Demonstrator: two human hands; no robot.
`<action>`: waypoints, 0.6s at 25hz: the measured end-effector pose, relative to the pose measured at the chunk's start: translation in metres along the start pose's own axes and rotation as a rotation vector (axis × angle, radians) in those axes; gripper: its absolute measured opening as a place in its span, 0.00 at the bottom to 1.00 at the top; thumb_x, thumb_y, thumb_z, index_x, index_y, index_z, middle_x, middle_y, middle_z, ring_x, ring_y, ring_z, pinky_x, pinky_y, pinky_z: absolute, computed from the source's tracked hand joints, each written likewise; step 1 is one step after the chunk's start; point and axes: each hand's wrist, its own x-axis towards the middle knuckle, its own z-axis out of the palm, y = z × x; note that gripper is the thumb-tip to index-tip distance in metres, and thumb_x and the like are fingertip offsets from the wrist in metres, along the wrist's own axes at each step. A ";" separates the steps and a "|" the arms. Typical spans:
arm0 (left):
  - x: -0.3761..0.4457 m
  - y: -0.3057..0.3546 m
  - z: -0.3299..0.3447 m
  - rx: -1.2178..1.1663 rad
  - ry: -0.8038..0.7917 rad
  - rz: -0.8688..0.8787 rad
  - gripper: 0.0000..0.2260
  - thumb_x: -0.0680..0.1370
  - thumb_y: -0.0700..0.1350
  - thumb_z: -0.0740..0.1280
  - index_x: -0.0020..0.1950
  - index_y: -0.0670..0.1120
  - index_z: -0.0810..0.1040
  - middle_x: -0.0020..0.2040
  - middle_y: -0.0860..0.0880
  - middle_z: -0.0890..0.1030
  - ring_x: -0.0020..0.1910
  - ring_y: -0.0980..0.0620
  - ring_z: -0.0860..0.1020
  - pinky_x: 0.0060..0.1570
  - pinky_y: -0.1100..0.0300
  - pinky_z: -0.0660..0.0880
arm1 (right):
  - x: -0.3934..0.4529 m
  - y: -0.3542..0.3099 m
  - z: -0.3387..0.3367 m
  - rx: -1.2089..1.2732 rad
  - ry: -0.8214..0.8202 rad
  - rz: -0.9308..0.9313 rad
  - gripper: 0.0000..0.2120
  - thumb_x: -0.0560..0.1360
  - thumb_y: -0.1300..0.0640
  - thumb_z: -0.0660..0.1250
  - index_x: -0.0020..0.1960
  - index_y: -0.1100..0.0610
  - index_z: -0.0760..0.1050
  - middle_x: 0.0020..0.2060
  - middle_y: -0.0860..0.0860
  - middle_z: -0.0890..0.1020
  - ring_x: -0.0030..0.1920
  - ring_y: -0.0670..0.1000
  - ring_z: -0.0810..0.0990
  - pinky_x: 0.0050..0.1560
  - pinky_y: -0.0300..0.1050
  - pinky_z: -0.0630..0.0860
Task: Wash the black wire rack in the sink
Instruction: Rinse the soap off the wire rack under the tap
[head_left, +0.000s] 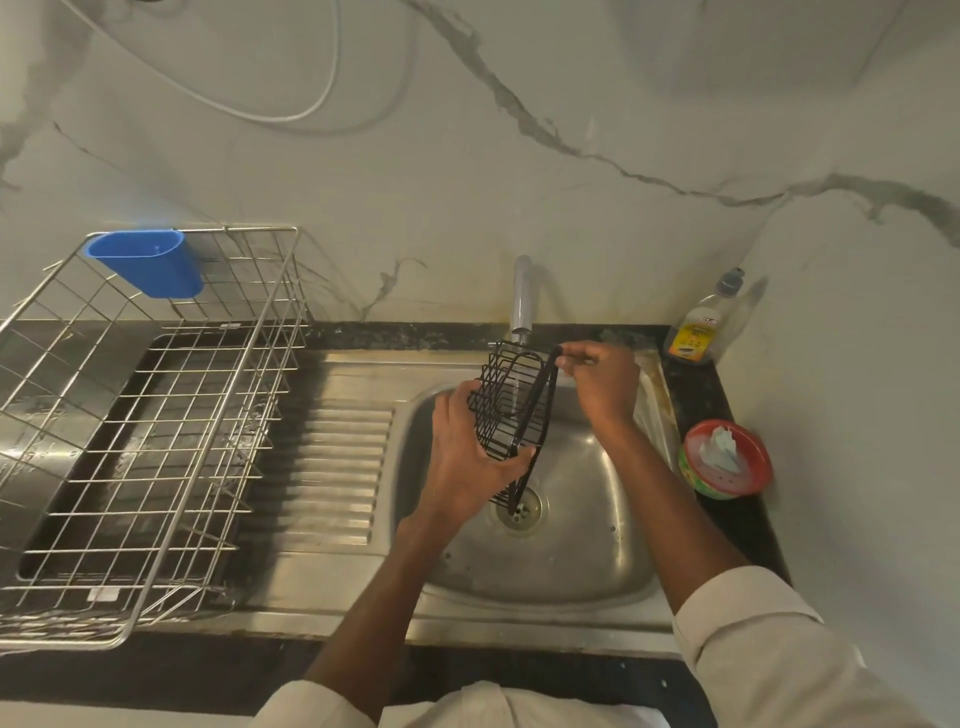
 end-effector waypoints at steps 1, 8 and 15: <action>-0.001 0.000 -0.001 0.000 0.000 -0.005 0.45 0.65 0.57 0.83 0.76 0.50 0.66 0.65 0.54 0.68 0.68 0.50 0.71 0.69 0.46 0.75 | -0.001 0.001 0.001 0.020 -0.009 0.002 0.10 0.72 0.62 0.77 0.52 0.54 0.87 0.43 0.46 0.87 0.43 0.41 0.84 0.47 0.30 0.76; -0.007 -0.008 -0.009 -0.009 0.055 -0.004 0.42 0.66 0.54 0.83 0.75 0.48 0.67 0.67 0.52 0.71 0.68 0.47 0.72 0.68 0.45 0.75 | -0.006 -0.001 0.016 0.068 -0.048 -0.013 0.10 0.72 0.64 0.77 0.51 0.55 0.88 0.42 0.48 0.88 0.38 0.36 0.83 0.49 0.36 0.80; -0.002 -0.002 -0.011 -0.035 0.015 0.030 0.37 0.67 0.44 0.80 0.72 0.55 0.67 0.62 0.53 0.70 0.61 0.53 0.72 0.62 0.57 0.76 | -0.017 0.007 -0.001 0.075 0.019 0.010 0.09 0.71 0.63 0.77 0.50 0.52 0.88 0.42 0.45 0.87 0.44 0.45 0.86 0.54 0.50 0.83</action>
